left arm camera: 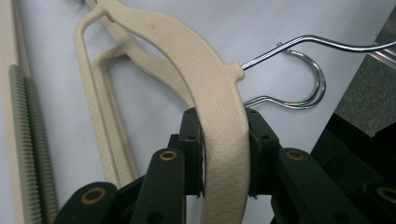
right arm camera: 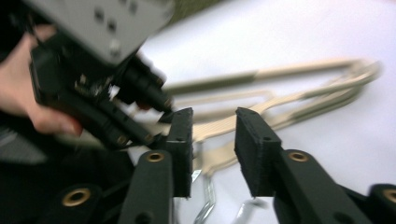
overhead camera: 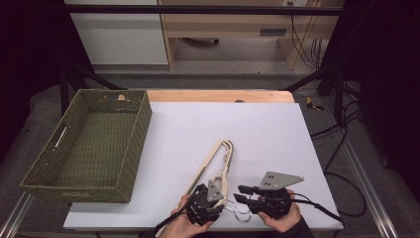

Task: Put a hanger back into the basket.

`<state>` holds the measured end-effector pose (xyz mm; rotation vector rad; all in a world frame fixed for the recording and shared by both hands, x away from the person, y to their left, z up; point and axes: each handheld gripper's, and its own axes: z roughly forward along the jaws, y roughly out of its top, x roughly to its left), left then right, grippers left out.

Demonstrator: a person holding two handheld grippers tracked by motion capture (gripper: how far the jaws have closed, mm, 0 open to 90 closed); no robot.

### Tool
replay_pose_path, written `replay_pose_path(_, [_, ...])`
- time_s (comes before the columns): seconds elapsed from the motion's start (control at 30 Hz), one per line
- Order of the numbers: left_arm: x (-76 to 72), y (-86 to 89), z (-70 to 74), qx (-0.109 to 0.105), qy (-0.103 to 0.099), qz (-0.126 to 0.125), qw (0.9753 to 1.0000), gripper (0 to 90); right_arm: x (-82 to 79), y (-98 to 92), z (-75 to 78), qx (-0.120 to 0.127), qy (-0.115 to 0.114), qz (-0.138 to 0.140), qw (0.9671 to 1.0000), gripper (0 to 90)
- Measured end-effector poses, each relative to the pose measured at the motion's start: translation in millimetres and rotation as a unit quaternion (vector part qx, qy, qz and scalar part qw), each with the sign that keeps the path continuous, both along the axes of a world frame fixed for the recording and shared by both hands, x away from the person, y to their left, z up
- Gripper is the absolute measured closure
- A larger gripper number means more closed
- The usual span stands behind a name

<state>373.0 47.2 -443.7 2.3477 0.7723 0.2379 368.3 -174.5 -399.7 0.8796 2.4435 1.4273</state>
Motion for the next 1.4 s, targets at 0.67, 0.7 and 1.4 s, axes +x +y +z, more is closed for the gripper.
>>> replay_pose_path(0.67, [3.2, 56.8, 40.6, -0.029, -0.003, 0.078, 0.9965, 76.6, 14.5, -65.7, -8.6, 0.109, -0.046, -0.174, 0.9776, 15.0])
replay_pose_path(0.7, [4.5, 61.4, 42.2, -0.033, 0.000, 0.081, 0.9961, 76.8, 15.1, -66.2, -9.7, 0.113, -0.045, -0.174, 0.9772, 14.1])
replay_pose_path(1.4, [16.3, 116.2, 61.3, -0.037, -0.037, 0.158, 0.9861, 85.3, 18.6, -71.7, -17.2, 0.098, -0.035, -0.182, 0.9778, 9.0])
